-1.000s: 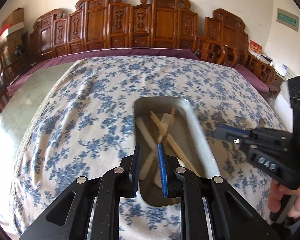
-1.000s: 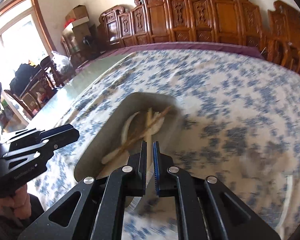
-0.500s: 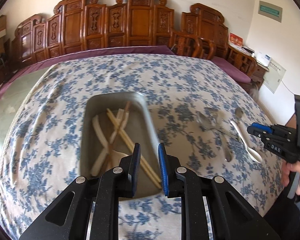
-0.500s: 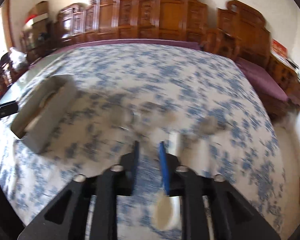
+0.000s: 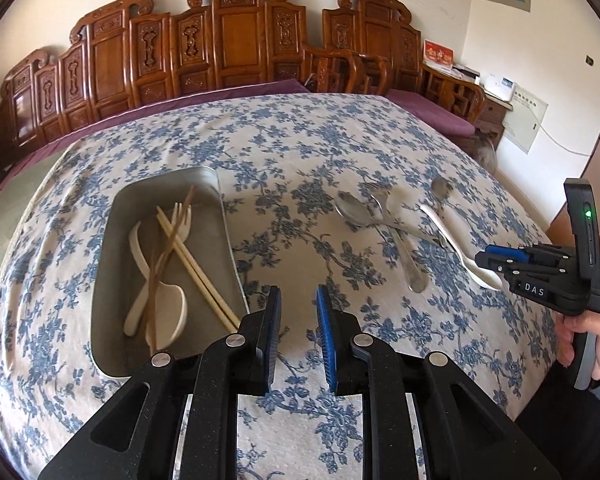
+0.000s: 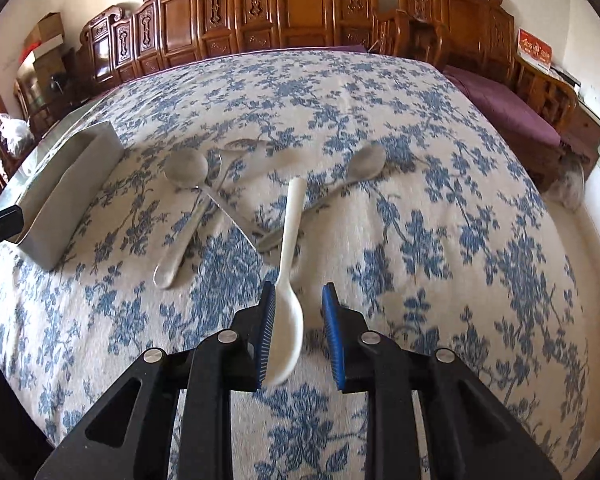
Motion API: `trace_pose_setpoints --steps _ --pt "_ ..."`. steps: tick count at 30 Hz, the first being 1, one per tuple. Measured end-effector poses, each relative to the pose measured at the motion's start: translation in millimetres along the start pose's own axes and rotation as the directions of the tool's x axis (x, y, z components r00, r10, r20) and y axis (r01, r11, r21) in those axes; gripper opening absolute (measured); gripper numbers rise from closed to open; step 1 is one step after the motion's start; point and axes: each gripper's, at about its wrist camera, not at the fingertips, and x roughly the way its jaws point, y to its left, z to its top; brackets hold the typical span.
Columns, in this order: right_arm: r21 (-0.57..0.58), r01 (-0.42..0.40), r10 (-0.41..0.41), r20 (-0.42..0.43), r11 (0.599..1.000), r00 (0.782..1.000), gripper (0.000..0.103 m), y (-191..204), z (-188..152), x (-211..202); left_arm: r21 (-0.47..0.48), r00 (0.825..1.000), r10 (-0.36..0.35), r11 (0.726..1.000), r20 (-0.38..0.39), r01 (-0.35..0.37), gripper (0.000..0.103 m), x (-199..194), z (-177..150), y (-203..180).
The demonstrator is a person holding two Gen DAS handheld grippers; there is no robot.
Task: Organize utensils
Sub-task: 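Lower the right gripper onto the white plastic spoon and close it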
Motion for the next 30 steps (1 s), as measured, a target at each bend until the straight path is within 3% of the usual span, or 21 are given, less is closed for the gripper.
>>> trace_pose_setpoints --steps 15,17,20,25,30 --pt "-0.049 0.023 -0.024 -0.035 0.999 0.999 0.026 15.8 -9.2 8.4 0.007 1.000 0.007 1.000 -0.014 -0.007 0.017 2.5 -5.1 -4.6" --pt "-0.048 0.007 -0.009 -0.036 0.999 0.999 0.013 15.8 -8.3 8.5 0.009 1.000 0.008 1.000 -0.015 -0.008 0.017 2.8 -5.8 -5.9" --pt "-0.034 -0.025 0.024 -0.027 0.999 0.999 0.008 13.6 -5.3 5.9 0.020 1.000 0.016 1.000 -0.014 -0.016 0.017 1.6 -6.4 -9.7" --pt "0.026 -0.066 0.064 0.061 0.998 0.996 0.007 -6.8 8.2 -12.2 0.043 1.000 0.018 0.999 -0.011 -0.018 0.019 0.9 -3.0 -20.3" --pt "0.111 -0.032 0.019 0.118 0.993 0.993 0.008 -51.6 29.1 -12.0 0.097 0.999 0.039 0.995 -0.011 -0.038 0.022 10.1 5.4 -37.9"
